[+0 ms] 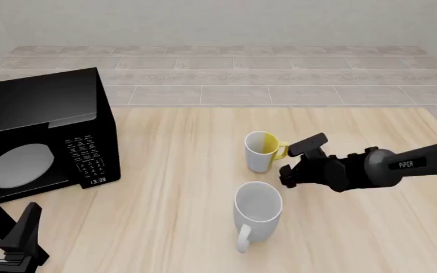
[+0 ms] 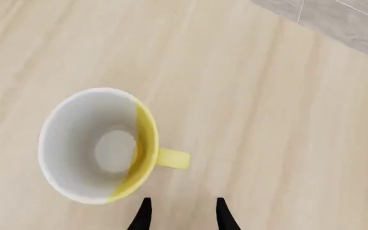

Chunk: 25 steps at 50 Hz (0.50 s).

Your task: Put the yellow and white mug to the front of the white mug.

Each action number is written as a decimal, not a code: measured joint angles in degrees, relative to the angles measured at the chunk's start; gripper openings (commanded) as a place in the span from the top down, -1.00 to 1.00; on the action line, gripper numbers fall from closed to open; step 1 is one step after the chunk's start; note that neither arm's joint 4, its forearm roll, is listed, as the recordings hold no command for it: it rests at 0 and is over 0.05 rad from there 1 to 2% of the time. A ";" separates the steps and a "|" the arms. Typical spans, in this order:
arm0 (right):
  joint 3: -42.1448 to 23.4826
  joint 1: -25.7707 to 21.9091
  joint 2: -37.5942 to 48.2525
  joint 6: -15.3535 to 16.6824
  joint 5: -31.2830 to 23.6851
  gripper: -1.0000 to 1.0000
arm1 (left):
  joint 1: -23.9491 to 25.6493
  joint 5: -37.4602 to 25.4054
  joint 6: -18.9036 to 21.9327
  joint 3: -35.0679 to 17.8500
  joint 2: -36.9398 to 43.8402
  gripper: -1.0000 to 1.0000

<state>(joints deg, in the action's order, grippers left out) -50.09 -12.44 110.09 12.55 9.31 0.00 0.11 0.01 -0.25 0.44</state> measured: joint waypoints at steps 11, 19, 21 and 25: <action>5.90 0.80 -6.57 0.57 1.24 -1.00 | 0.00 0.00 -0.01 0.00 0.00 -1.00; 10.69 1.52 -12.88 0.90 1.70 -1.00 | -0.01 0.00 0.00 0.00 0.00 -1.00; 11.91 1.72 -14.53 0.97 1.77 -1.00 | 0.00 0.00 0.00 0.00 0.00 -1.00; 14.51 2.13 -18.26 1.03 1.87 -1.00 | -0.01 0.00 0.00 0.00 0.00 -1.00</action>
<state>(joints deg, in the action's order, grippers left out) -35.57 -10.31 91.82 13.57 11.18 -0.01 0.11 0.01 -0.24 0.44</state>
